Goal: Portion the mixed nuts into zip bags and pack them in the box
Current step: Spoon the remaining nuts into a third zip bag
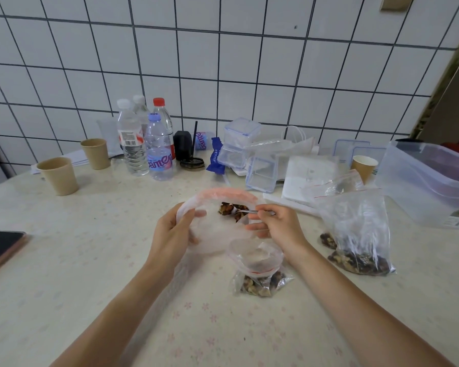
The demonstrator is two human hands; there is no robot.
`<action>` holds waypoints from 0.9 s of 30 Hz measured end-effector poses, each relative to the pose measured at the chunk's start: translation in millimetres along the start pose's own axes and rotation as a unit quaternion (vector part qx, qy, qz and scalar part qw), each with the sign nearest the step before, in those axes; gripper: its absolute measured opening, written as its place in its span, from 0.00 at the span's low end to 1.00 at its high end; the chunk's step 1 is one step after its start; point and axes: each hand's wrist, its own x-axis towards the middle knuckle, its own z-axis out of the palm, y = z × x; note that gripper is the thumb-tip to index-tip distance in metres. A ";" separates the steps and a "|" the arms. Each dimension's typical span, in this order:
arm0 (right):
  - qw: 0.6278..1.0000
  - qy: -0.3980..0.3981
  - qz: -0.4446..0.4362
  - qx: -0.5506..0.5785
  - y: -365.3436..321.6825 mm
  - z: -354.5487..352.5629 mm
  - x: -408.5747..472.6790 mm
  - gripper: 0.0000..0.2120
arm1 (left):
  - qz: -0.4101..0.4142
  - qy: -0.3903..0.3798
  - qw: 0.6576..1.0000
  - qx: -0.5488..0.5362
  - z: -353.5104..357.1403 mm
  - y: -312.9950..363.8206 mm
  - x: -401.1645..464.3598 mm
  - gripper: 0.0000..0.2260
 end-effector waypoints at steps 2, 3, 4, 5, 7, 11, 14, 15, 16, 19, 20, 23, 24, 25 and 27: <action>1.000 -0.001 0.011 0.027 0.8 -1.9 -1.0 0.08 | -0.009 0.005 1.000 -0.010 -0.1 -0.1 0.4 0.09; 0.999 -0.002 0.014 0.035 1.2 -2.8 -1.5 0.08 | -0.019 0.007 1.000 -0.017 0.2 0.6 0.4 0.09; 0.999 -0.003 0.014 0.038 1.7 -3.8 -2.1 0.08 | -0.033 0.005 0.999 -0.032 -0.1 1.6 0.5 0.08; 0.999 -0.004 0.013 0.038 2.2 -4.7 -2.8 0.08 | -0.051 -0.001 0.997 -0.054 -0.8 3.3 0.6 0.07; 0.999 -0.007 0.011 0.040 3.3 -6.9 -4.0 0.08 | -0.084 -0.018 0.991 -0.098 -3.5 4.5 1.9 0.12; 0.999 -0.021 0.011 0.042 4.4 -14.6 -8.5 0.08 | -0.076 -0.023 0.992 -0.094 -7.8 5.1 4.0 0.13; 0.999 -0.033 0.005 0.040 2.4 -23.7 -13.0 0.08 | -0.028 0.003 0.998 -0.050 -9.2 7.5 4.1 0.10; 0.998 -0.037 0.002 0.041 1.0 -26.9 -15.1 0.09 | -0.014 0.015 0.999 -0.033 -9.9 8.6 4.5 0.12; 0.998 -0.041 -0.002 0.041 -0.8 -30.4 -17.8 0.09 | -0.001 0.028 1.000 -0.014 -10.4 10.3 4.6 0.14; 0.997 -0.050 -0.017 0.049 -8.9 -43.0 -29.6 0.08 | 0.048 0.079 0.995 0.034 -10.7 16.2 3.2 0.18; 0.997 -0.051 -0.022 0.054 -12.5 -48.1 -34.7 0.08 | 0.080 0.095 0.991 0.052 -9.8 19.0 1.0 0.17; 0.995 -0.055 -0.036 0.073 -22.9 -64.5 -51.7 0.08 | 0.235 0.122 0.953 0.148 -3.3 28.0 -10.3 0.09; 0.995 -0.056 -0.039 0.078 -25.4 -70.1 -57.7 0.08 | 0.275 0.112 0.940 0.171 -0.2 29.8 -14.5 0.08; 0.994 -0.058 -0.041 0.081 -27.2 -75.9 -63.4 0.08 | 0.292 0.095 0.935 0.179 2.9 31.1 -18.3 0.07; 0.994 -0.061 -0.040 0.078 -28.3 -86.7 -75.0 0.08 | 0.265 0.042 0.947 0.175 9.5 32.2 -25.0 0.04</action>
